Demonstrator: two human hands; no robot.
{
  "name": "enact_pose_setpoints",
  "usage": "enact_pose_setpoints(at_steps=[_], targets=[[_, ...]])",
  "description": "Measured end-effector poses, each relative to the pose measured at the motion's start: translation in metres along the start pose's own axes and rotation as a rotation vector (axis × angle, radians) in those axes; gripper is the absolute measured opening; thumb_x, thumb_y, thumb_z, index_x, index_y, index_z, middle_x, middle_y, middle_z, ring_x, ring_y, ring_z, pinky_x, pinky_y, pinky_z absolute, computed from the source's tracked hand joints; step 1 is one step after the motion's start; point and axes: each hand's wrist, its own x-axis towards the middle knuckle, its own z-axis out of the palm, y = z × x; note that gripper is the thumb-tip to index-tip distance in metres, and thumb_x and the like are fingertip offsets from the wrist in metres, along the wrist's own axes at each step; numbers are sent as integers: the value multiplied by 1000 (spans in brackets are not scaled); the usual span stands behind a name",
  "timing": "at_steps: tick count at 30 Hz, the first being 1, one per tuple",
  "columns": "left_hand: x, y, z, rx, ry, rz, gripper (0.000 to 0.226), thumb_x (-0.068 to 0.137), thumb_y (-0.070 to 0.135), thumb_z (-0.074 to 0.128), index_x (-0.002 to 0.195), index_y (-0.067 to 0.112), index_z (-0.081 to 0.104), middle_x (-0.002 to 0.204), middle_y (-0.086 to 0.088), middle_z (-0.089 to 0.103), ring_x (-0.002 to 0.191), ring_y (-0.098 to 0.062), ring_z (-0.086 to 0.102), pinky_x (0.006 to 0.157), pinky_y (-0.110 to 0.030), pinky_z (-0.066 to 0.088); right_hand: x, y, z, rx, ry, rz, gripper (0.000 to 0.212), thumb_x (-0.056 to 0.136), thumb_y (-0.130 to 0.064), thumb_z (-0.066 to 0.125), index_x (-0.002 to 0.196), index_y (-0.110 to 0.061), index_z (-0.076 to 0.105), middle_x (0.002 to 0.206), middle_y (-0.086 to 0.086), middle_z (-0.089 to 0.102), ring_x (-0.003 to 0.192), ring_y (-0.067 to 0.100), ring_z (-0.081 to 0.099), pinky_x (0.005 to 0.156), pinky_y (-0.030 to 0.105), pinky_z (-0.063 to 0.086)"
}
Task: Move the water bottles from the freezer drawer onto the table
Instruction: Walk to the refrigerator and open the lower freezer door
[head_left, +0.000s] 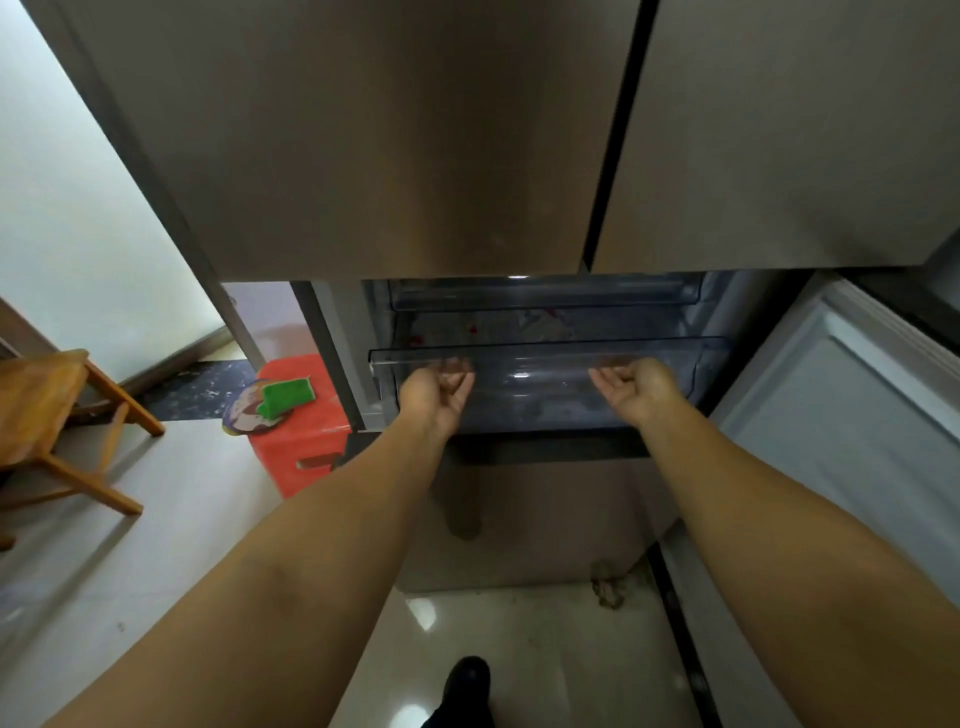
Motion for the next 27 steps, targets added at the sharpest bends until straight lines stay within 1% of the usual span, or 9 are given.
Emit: enact_pose_setpoints(at_steps=[3, 6, 8, 11, 13, 18, 20, 23, 27], targets=[[-30, -15, -17, -19, -12, 5, 33, 91, -14, 22, 88, 1, 52, 84, -11, 57, 78, -21, 59, 97, -38, 45, -28, 9, -21, -26, 10, 35, 33, 95, 14, 21, 108, 8, 51, 111, 20, 54, 125, 32, 49, 106, 45, 41], [-64, -33, -39, -43, -23, 9, 37, 88, -16, 19, 87, 1, 51, 82, -12, 55, 77, -21, 58, 100, -41, 45, -57, 15, -42, -97, 29, 58, 34, 96, 10, 16, 76, 1, 43, 79, 14, 48, 79, 24, 55, 113, 46, 35], [-90, -44, -53, -47, -18, 8, 34, 91, -13, 21, 84, 2, 51, 80, -12, 54, 76, -20, 57, 98, -41, 46, -81, 20, -60, -160, 19, 74, 35, 98, 7, 17, 74, 1, 41, 75, 13, 43, 72, 22, 50, 114, 45, 33], [-111, -53, -65, -29, 23, -9, 31, 95, -9, 25, 77, 3, 48, 75, -10, 52, 71, -18, 56, 101, -41, 46, -105, 26, -75, -213, 3, 122, 31, 102, 2, 22, 77, 3, 41, 77, 15, 43, 110, 31, 57, 113, 45, 34], [-127, -56, -72, -23, 30, -9, 31, 95, -8, 25, 76, 3, 47, 74, -9, 51, 70, -18, 55, 102, -42, 45, -118, 31, -86, -186, -4, 144, 30, 101, 2, 23, 78, 2, 42, 79, 16, 44, 132, 31, 46, 107, 46, 38], [-149, -69, -83, -25, 63, -7, 29, 96, -8, 27, 81, 2, 49, 73, -9, 51, 69, -18, 55, 105, -44, 45, -139, 38, -106, -179, -7, 150, 28, 100, 5, 26, 77, 0, 41, 79, 15, 43, 120, 27, 52, 109, 46, 39], [-150, -72, -84, -12, 79, 6, 29, 95, -9, 27, 101, -2, 55, 73, -9, 51, 69, -17, 54, 102, -43, 47, -139, 39, -111, -163, -6, 134, 29, 100, 5, 27, 75, 0, 41, 78, 14, 42, 96, 27, 55, 111, 45, 38], [-154, -73, -82, -16, 92, 31, 47, 94, -11, 25, 138, -5, 40, 72, -9, 48, 68, -17, 53, 92, -42, 49, -136, 42, -115, -151, -17, 121, 28, 98, 8, 25, 77, 0, 43, 80, 14, 45, 77, 24, 54, 110, 47, 38], [-153, -68, -81, 74, 109, 15, 47, 94, -11, 24, 138, -7, 37, 76, -13, 52, 72, -21, 55, 93, -41, 47, -138, 39, -116, -217, -62, 121, 23, 91, 16, 25, 87, 8, 47, 109, 23, 53, 118, 31, 54, 108, 47, 40]])
